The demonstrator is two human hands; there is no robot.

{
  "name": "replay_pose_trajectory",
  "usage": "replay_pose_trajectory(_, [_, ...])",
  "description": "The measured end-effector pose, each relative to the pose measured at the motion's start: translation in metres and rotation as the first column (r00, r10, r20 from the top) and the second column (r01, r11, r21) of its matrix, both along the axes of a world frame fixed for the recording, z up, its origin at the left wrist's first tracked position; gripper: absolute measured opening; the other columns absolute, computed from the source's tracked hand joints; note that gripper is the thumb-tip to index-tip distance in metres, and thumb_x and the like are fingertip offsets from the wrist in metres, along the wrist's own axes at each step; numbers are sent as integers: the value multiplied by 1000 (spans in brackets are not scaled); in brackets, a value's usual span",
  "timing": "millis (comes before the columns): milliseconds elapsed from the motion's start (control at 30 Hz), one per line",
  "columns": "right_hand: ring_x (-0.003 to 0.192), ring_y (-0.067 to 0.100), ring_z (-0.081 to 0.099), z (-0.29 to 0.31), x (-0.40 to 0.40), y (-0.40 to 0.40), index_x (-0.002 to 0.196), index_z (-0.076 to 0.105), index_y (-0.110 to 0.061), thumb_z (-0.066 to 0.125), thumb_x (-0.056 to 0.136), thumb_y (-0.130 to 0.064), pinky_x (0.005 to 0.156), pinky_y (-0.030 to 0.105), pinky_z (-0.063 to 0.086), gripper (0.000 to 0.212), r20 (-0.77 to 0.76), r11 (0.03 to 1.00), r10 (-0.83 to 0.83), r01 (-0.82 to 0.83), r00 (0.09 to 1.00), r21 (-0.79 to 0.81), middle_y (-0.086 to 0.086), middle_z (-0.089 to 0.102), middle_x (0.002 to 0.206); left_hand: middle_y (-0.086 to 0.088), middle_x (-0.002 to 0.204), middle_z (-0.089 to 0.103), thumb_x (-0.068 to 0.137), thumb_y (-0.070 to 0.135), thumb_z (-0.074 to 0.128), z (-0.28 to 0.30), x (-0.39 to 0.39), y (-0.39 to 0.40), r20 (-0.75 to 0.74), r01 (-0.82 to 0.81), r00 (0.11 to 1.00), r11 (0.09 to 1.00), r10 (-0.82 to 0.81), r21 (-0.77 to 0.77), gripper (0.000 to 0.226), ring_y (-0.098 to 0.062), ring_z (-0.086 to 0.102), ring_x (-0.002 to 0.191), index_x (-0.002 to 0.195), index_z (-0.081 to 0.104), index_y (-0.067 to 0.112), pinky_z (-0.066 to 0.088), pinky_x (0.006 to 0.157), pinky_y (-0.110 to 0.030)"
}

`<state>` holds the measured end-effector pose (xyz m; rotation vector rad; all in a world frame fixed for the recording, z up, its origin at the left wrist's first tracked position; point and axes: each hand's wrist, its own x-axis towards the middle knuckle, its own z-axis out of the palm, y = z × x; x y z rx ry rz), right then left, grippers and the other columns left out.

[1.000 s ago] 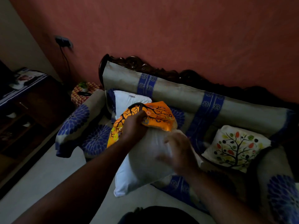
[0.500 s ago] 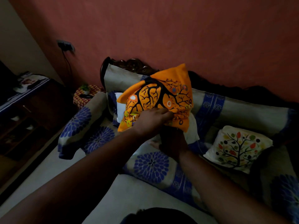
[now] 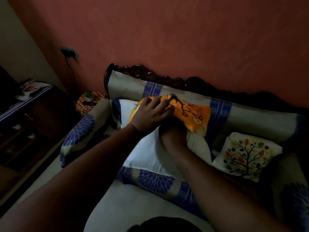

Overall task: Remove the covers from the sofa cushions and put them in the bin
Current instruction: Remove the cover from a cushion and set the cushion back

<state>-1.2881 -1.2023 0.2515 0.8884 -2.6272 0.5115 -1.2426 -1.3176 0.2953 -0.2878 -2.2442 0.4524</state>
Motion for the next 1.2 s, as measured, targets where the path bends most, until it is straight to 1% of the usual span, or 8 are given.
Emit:
replay_pose_trajectory(100, [111, 40, 62, -14, 4, 1, 120, 64, -4, 66, 84, -15, 100, 54, 49, 38, -26, 998, 45, -47, 999, -50, 25, 63, 117, -11, 96, 63, 91, 17, 62, -16, 1, 7, 84, -61, 995, 995, 54, 82, 16, -32, 58, 75, 107, 61, 15, 42, 59, -39])
replay_pose_trajectory(300, [153, 33, 3, -38, 30, 46, 160, 9, -25, 31, 62, -100, 119, 63, 4, 125, 189, 836, 389, -432, 901, 339, 9, 9, 167, -8, 98, 69, 93, 25, 55, -24, 5, 16, 119, 72, 989, 993, -83, 97, 24, -26, 63, 66, 115, 51, 17, 45, 48, -30])
replay_pose_trajectory(433, [140, 41, 28, -54, 18, 40, 152, 24, -9, 38, 42, -103, 116, 60, 18, 145, 74, 851, 361, -361, 929, 382, 19, 30, 153, -9, 104, 68, 96, 20, 51, -31, 10, 21, 225, 134, 963, 988, -149, 83, 22, -27, 63, 67, 118, 49, 15, 48, 48, -33])
replay_pose_trajectory(533, [113, 36, 46, -65, 13, 42, 131, 49, -4, 65, 58, -75, 99, 47, 30, 103, -38, 914, 335, -315, 941, 255, 21, 60, 121, -8, 104, 66, 92, 12, 56, -28, 7, 29, 302, 273, 912, 960, -278, 59, 23, -27, 63, 72, 115, 58, 13, 49, 47, -35])
replay_pose_trajectory(700, [97, 30, 43, -77, -9, 45, 121, 48, -12, 41, 90, -25, 83, 42, 48, 35, -49, 947, 271, -257, 961, 194, 15, 61, 106, -8, 108, 64, 88, 10, 62, -29, 6, 40, 279, 328, 907, 945, -315, 0, 28, -26, 60, 74, 116, 62, 14, 47, 51, -33])
replay_pose_trajectory(800, [109, 13, 44, -79, -26, 53, 121, 48, -25, 18, 103, -32, 109, 30, 31, 36, 138, 943, 208, -236, 968, 235, -6, 58, 114, -9, 115, 65, 91, 11, 56, -37, 7, 41, 243, 257, 939, 966, -245, -21, 27, -25, 57, 73, 118, 55, 16, 47, 53, -33])
replay_pose_trajectory(933, [115, 26, 62, -51, -21, 53, 122, 67, -23, 34, 91, -38, 105, 38, 38, 48, 127, 938, 177, -206, 976, 280, 8, 68, 122, -12, 124, 60, 86, 21, 54, -53, 5, 28, 243, -130, 965, 986, 102, 102, 39, -33, 56, 92, 125, 50, 15, 44, 66, -39])
replay_pose_trajectory(1200, [107, 30, 64, -20, -14, 73, 105, 70, -18, 73, 79, -31, 93, 38, 51, 30, 132, 962, 271, -267, 953, -50, 10, 72, 108, -8, 99, 65, 91, 43, 60, -70, 24, 26, 641, -663, 729, 480, 238, 575, 26, -36, 65, 90, 102, 48, 24, 42, 62, -38])
